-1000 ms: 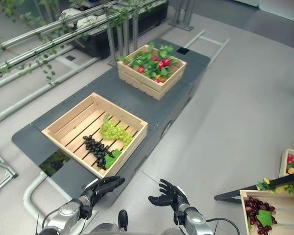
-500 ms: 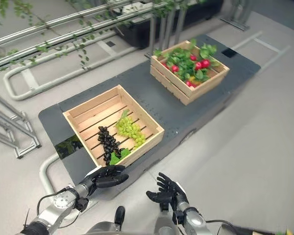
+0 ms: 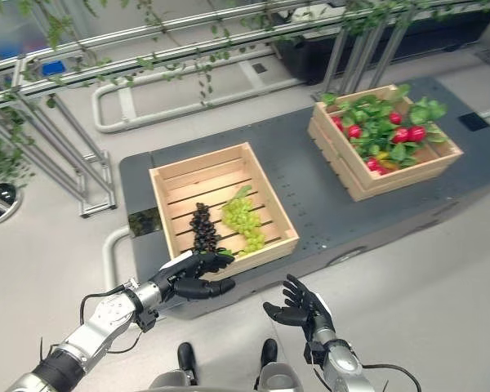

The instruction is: Pick up the fruits from the basket on one side to the basket on the other side

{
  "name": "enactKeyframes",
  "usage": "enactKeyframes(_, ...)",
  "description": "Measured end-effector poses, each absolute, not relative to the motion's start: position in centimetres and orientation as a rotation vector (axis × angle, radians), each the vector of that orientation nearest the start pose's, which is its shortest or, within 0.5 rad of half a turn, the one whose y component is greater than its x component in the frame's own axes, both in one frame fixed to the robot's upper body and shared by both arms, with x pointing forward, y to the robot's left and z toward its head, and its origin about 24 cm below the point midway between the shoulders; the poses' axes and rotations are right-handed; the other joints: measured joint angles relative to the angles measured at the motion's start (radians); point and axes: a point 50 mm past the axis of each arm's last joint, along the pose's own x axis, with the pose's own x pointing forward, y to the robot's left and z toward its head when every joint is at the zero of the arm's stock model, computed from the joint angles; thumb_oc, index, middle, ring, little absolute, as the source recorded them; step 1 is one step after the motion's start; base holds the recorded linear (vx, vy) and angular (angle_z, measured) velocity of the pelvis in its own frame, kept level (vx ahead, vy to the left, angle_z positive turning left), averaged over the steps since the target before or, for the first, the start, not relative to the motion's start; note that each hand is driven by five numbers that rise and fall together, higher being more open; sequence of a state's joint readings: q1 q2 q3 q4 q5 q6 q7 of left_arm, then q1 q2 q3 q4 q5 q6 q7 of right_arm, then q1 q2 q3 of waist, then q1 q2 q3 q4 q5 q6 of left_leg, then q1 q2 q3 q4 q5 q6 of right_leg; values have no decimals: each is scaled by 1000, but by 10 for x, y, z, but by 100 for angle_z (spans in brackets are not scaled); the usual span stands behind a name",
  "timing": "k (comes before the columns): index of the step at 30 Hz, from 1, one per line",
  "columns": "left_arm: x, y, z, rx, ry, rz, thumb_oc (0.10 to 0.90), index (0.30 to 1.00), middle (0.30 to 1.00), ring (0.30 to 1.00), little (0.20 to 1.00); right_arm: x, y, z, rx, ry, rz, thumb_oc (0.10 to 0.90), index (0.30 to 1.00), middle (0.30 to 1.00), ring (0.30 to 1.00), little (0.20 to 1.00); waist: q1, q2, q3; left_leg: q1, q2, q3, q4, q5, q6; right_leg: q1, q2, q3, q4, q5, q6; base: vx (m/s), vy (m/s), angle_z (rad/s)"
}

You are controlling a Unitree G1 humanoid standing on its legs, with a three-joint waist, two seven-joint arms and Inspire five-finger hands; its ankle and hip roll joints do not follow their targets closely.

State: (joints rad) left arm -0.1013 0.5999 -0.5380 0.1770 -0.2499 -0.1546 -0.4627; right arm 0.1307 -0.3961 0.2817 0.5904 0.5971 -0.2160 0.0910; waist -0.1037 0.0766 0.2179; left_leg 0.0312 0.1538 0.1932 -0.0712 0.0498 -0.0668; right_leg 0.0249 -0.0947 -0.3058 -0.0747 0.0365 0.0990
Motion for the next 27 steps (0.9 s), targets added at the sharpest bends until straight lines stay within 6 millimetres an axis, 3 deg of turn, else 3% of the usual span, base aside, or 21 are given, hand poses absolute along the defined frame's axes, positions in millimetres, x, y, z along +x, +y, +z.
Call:
enactKeyframes(1,228,144,6,354,216,-947,800,900,900,900,900,168,-225,-87,133,549,-11,800,900,900,900,900,-5,3,0,5,-6,-4,-11,8,-17,0,-2,12,0,0,9,124,101,32)
enactKeyframes(3,226,143,18,364,207,-1056,800,900,900,900,900,165,-219,-88,141,555,4,800,900,900,900,900,-6,-12,1,9,-45,-9,-17,5,0,1,-34,85,-14,8,34,101,73,8)
enactKeyframes(6,228,148,31,375,178,-1079,800,900,900,900,900,165,-211,-88,162,550,17,800,900,900,900,900,0,-26,-1,23,-57,0,-17,-1,11,6,-46,112,-14,9,38,133,63,-12)
enactKeyframes(9,236,152,49,397,79,-987,800,900,900,900,900,168,-209,-84,170,525,22,800,900,900,900,900,11,-32,0,36,-61,1,-18,-4,12,10,-45,130,-14,9,50,106,27,-16)
enactKeyframes(14,253,170,81,417,-164,-673,800,900,900,900,900,162,-209,-82,182,517,18,800,900,900,900,900,12,-40,-5,47,-51,3,-22,-4,7,18,-38,135,-15,8,49,60,-11,-2)
enactKeyframes(17,257,183,97,553,-289,-527,800,900,900,900,900,154,-207,-84,188,531,19,800,900,900,900,900,13,-59,-17,26,-49,3,-19,0,3,-4,-34,136,-14,11,46,-12,2,-1)
enactKeyframes(19,258,189,105,809,-394,-437,800,900,900,900,900,153,-206,-84,186,535,30,800,900,900,900,900,10,-76,-28,4,-49,11,-18,1,2,-33,-33,147,-14,17,44,-49,3,-10)
enactKeyframes(22,261,199,113,1008,-481,-356,800,900,900,900,900,159,-202,-80,170,515,67,800,900,900,900,900,8,-80,-27,-23,-52,31,-17,4,4,-73,-36,170,-13,29,46,-33,10,-23)
enactKeyframes(27,278,183,126,1147,-644,-319,800,900,900,900,900,174,-198,-73,147,466,111,800,900,900,900,900,6,-68,4,-45,-55,37,-17,5,5,-103,-37,184,-13,36,46,-64,28,-7)
